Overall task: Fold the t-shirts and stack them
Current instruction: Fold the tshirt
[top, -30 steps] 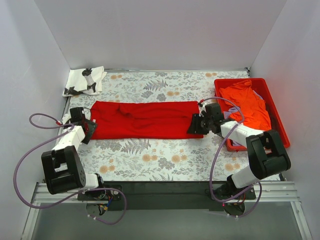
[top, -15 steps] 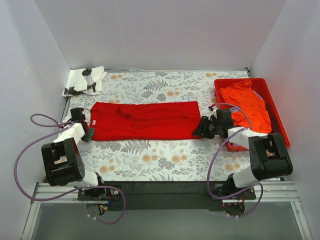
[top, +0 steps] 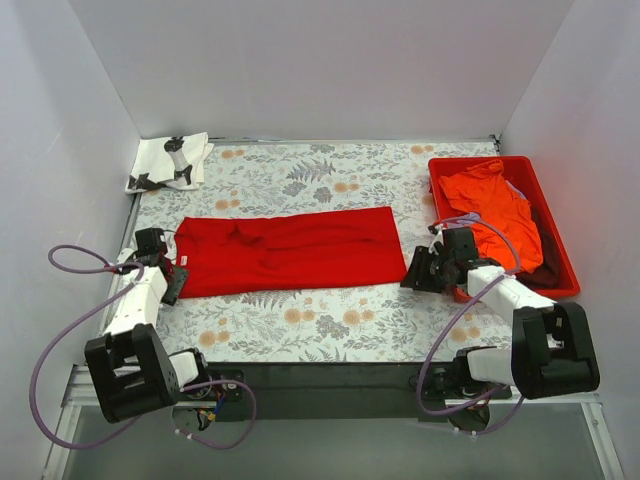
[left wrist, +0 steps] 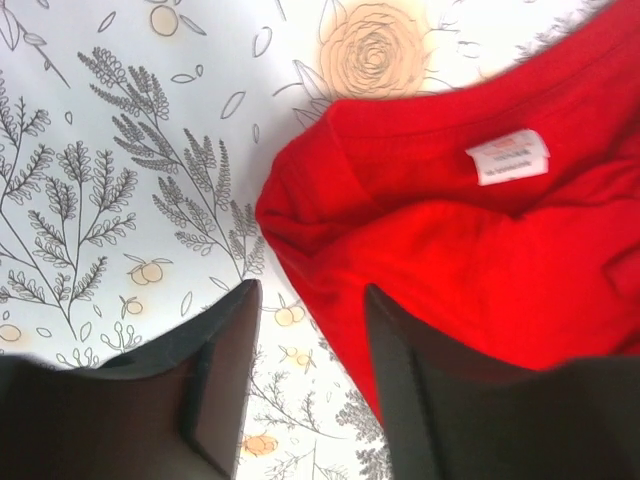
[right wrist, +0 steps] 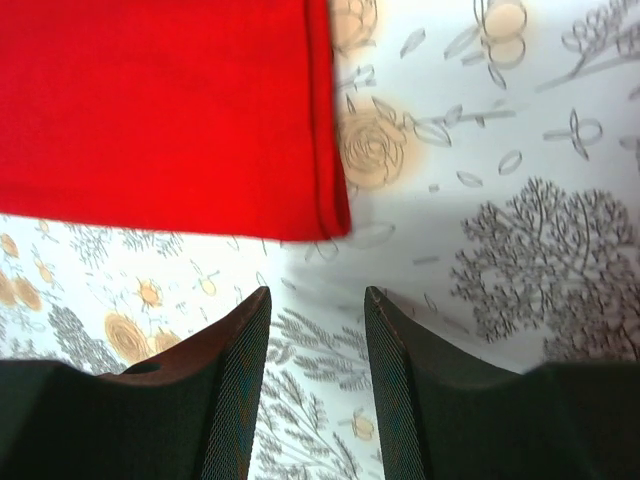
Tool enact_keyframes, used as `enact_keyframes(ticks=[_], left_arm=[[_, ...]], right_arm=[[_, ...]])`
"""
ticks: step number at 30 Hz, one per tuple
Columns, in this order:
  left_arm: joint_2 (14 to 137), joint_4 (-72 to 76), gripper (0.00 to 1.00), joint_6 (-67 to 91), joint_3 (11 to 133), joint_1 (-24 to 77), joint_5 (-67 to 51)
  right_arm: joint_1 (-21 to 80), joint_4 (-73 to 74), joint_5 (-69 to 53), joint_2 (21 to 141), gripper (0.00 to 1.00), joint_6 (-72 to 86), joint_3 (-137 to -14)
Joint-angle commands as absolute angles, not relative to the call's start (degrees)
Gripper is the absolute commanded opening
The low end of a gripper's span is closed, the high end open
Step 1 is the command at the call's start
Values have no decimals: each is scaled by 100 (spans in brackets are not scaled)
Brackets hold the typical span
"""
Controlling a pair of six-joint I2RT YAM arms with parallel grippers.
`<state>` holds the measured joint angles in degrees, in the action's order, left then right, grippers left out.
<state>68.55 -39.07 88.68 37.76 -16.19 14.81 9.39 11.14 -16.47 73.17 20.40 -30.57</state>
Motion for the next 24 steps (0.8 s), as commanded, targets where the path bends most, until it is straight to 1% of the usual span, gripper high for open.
enact_keyframes(ticks=[1, 2, 3, 5, 9, 10, 15, 16, 17, 19, 20, 24], left_arm=[[6417, -4130, 45, 8825, 3998, -1652, 1284], [6233, -4209, 54, 8798, 4077, -1644, 1205], [6162, -4253, 57, 8772, 4261, -1644, 1143], [6047, -4420, 59, 8771, 4446, -1617, 1108], [5959, -4474, 59, 8719, 4798, -1407, 994], [5968, -4395, 59, 8623, 4808, -1319, 784], [6231, -3420, 56, 8192, 4597, -853, 168], [6440, -3297, 54, 8157, 4553, -687, 80], [6547, -3131, 53, 8130, 4553, -599, 10], [6941, -2954, 54, 8121, 4553, -327, 9], [7083, -2927, 54, 8121, 4561, -282, 44], [7637, -2892, 54, 8165, 4570, -237, 140]], right_arm=[[993, 1862, -1529, 6988, 50, 1705, -3383], [1098, 1889, -1538, 6926, 50, 1662, -3593], [1151, 1907, -1564, 6839, 50, 1661, -3682], [1326, 1846, -1695, 6794, 50, 1731, -3866], [1809, 1556, -1810, 7004, 49, 1793, -4393], [1915, 1477, -1854, 7083, 48, 1793, -4482], [2732, 574, -2057, 7873, 46, 1662, -5017], [2847, 528, -2022, 8058, 46, 1609, -5349], [3056, 527, -2030, 8477, 46, 1565, -5527], [3216, 519, -1987, 8884, 45, 1477, -5974], [3295, 519, -1943, 9234, 45, 1503, -6090], [3313, 519, -1644, 9852, 44, 1740, -6205]])
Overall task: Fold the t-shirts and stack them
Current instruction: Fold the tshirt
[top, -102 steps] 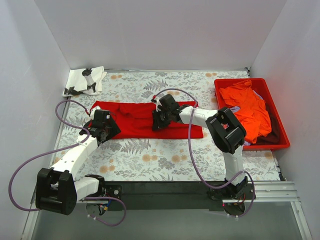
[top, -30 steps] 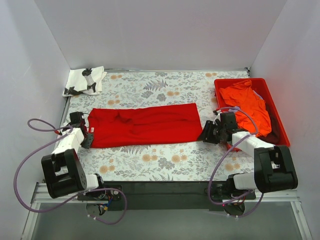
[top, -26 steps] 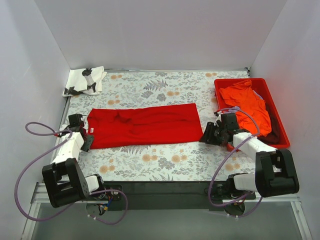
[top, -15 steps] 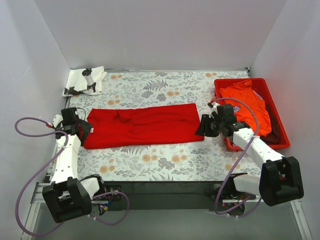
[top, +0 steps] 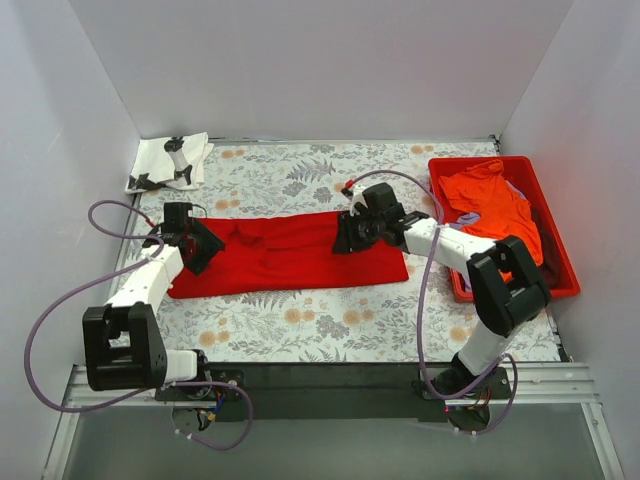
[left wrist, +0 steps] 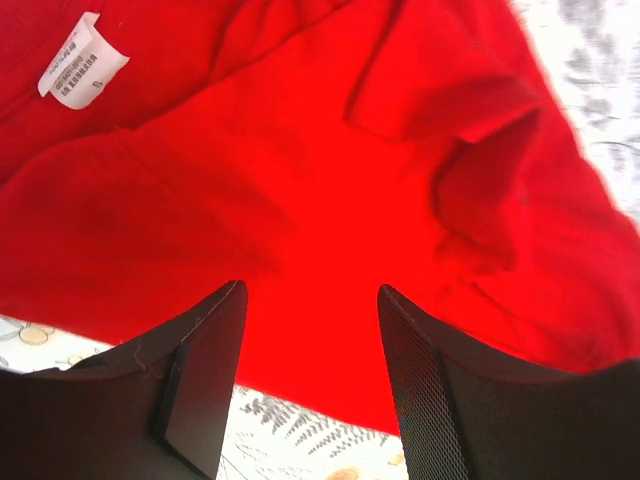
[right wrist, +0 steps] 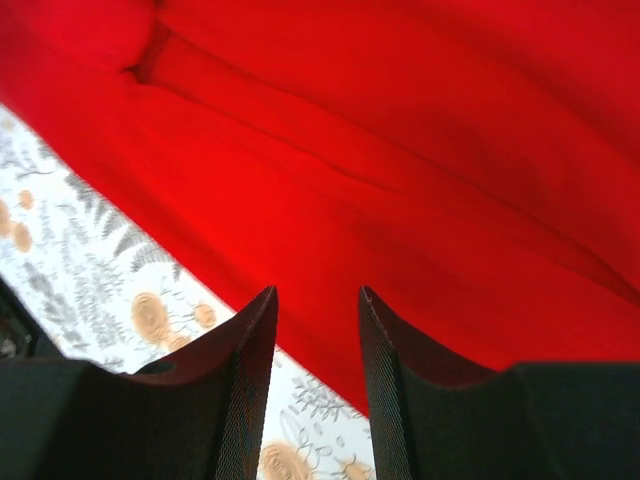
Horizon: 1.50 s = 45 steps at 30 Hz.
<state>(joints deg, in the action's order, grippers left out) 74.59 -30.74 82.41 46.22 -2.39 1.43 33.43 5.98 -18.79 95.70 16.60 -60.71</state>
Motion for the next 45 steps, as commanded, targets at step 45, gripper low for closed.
enact_keyframes(ticks=[45], left_arm=[[8445, -2250, 44, 8446, 4728, 167, 96]], right_arm=[[4737, 1363, -1335, 10678, 39, 422, -8516]])
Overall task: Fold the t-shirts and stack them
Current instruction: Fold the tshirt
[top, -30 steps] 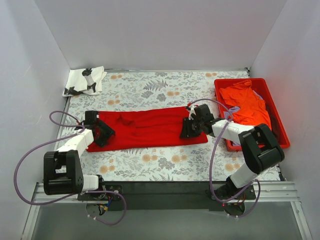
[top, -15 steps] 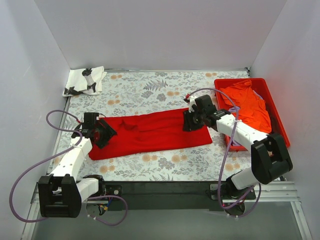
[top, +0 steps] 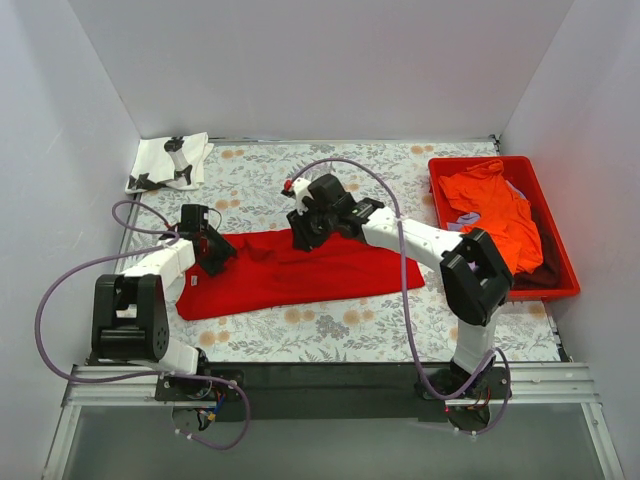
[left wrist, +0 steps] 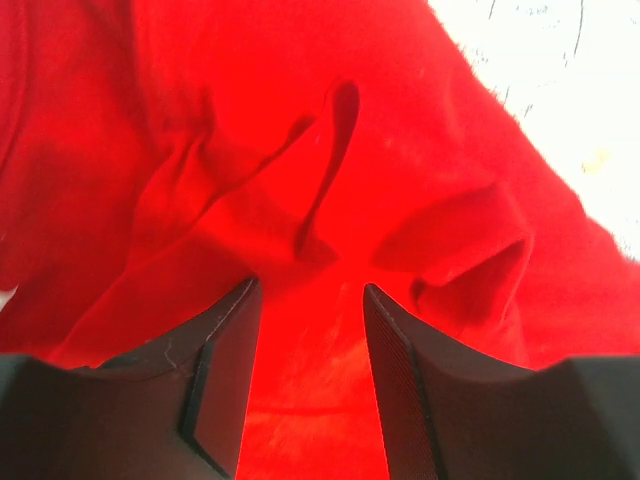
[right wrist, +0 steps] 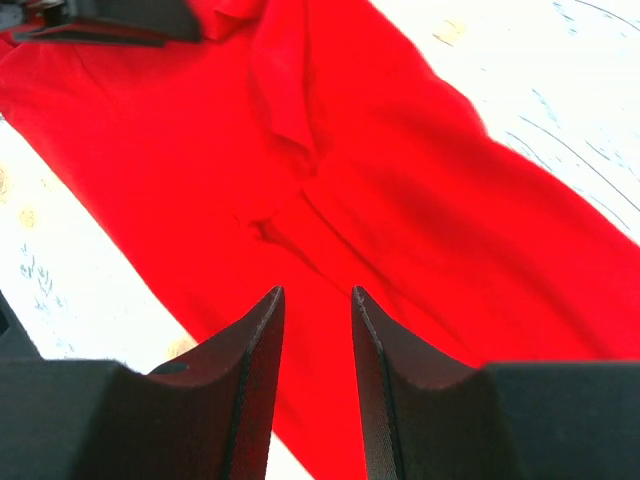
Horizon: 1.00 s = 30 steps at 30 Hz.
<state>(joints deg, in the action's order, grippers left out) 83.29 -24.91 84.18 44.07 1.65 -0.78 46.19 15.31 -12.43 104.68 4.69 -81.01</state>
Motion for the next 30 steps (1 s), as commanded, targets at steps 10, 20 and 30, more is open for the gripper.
enact_keyframes(ticks=[10, 20, 30], left_arm=[[8877, -2180, 42, 8482, 4983, 167, 229], [8965, -2180, 37, 8446, 4860, 167, 194], [8886, -2162, 16, 8438, 4896, 167, 176]], right_arm=[[4992, 274, -1485, 11153, 39, 1765, -8438], [5168, -1212, -1740, 11715, 40, 3664, -8025], [5300, -1731, -1232, 12164, 41, 4262, -7884]])
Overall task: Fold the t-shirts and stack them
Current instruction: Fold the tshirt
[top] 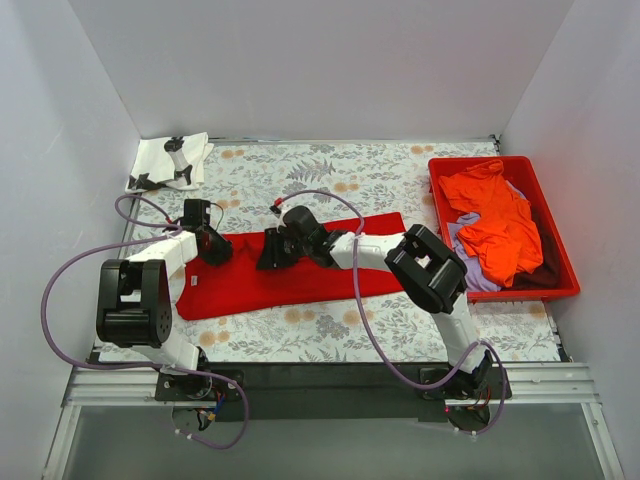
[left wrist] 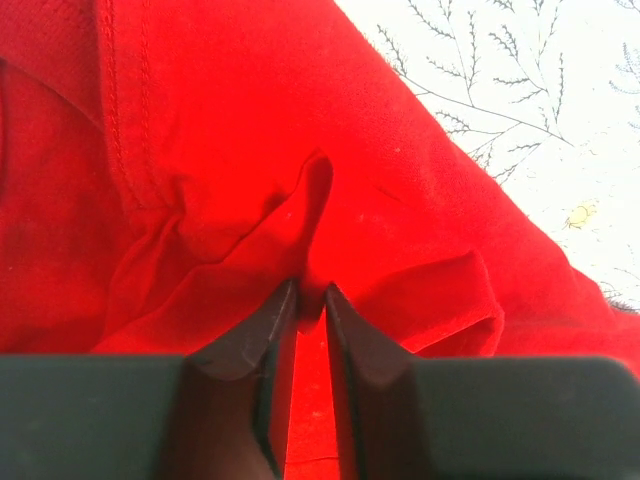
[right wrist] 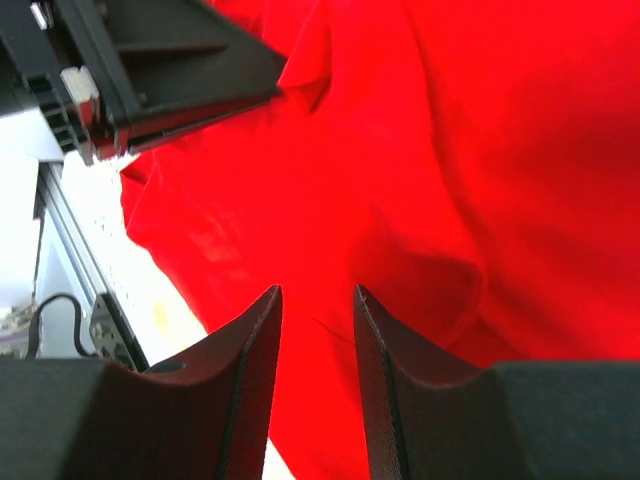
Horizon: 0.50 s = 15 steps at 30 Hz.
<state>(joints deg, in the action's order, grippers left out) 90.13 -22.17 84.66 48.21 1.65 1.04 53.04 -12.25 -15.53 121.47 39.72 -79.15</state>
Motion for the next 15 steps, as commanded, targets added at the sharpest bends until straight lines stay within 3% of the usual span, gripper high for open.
enact_keyframes(ticks=[1, 5, 15], left_arm=[[8886, -2162, 13, 8438, 4904, 167, 176], [8816, -2215, 0, 8402, 4957, 167, 220], [8710, -2522, 0, 8359, 5264, 167, 361]], right_arm=[[5300, -1740, -1170, 12181, 41, 4280, -7858], [5300, -1845, -818, 12225, 41, 4412, -7779], [5291, -2232, -352, 12524, 42, 4711, -7875]])
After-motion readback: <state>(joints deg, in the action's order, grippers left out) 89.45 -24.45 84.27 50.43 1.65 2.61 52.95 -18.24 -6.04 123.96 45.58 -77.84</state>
